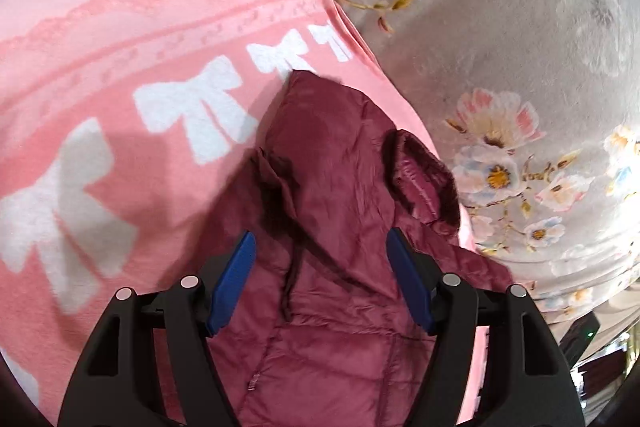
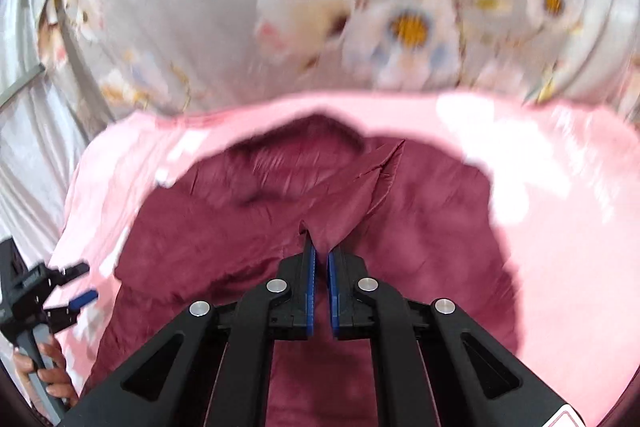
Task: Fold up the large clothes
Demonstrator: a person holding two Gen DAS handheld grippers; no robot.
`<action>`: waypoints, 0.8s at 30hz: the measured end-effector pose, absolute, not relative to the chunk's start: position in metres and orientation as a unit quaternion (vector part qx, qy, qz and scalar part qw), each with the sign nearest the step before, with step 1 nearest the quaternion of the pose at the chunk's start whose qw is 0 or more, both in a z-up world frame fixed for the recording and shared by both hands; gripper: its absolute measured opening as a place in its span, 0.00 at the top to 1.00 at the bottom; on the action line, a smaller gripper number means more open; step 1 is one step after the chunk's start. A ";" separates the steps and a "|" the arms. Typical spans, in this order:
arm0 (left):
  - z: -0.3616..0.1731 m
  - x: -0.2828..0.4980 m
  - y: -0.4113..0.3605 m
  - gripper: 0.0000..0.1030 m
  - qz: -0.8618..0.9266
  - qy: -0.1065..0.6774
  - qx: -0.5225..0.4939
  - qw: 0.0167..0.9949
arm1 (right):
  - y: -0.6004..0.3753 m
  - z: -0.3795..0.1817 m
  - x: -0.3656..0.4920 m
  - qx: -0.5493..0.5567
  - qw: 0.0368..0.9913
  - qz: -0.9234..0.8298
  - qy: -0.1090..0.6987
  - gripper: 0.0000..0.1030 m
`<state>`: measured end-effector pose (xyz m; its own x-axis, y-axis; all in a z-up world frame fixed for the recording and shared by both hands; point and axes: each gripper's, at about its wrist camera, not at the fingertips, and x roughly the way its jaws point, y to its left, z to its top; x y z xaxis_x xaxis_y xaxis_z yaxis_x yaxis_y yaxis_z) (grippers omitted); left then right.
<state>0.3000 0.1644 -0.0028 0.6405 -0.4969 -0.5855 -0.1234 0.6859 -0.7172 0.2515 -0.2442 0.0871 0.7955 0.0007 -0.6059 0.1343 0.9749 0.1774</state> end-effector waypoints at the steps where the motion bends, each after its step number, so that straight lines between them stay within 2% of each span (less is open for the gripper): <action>1: -0.003 0.303 0.161 0.36 -0.115 0.410 -0.381 0.821 | -0.251 0.096 0.254 0.100 0.944 -0.046 0.311 0.95; 9: -0.014 0.342 0.132 0.37 -0.090 0.429 -0.353 0.827 | -0.294 0.089 0.268 0.088 0.939 -0.076 0.325 0.95; 11: -0.018 0.354 0.131 0.40 -0.067 0.431 -0.338 0.834 | -0.300 0.078 0.268 0.089 0.935 -0.079 0.334 0.95; 13: -0.025 0.364 0.130 0.68 -0.043 0.443 -0.316 0.838 | -0.305 0.062 0.269 0.094 0.930 -0.077 0.348 0.95; 14: -0.031 0.368 0.129 0.77 -0.033 0.453 -0.302 0.838 | -0.307 0.054 0.269 0.096 0.927 -0.076 0.354 0.95; 15: -0.034 0.369 0.130 0.90 -0.025 0.459 -0.294 0.838 | -0.309 0.042 0.269 0.099 0.924 -0.078 0.362 0.95; 16: -0.038 0.368 0.132 0.96 -0.018 0.463 -0.286 0.838 | -0.312 0.033 0.269 0.103 0.921 -0.078 0.368 0.95; 24: -0.034 0.342 0.138 0.99 -0.007 0.442 -0.250 0.861 | -0.319 -0.023 0.266 0.120 0.906 -0.078 0.399 0.95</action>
<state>0.3425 0.1382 -0.0335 0.6094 -0.2341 -0.7575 -0.2085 0.8745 -0.4380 0.2659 -0.3193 -0.0225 0.6688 -0.0454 -0.7420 0.2376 0.9588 0.1555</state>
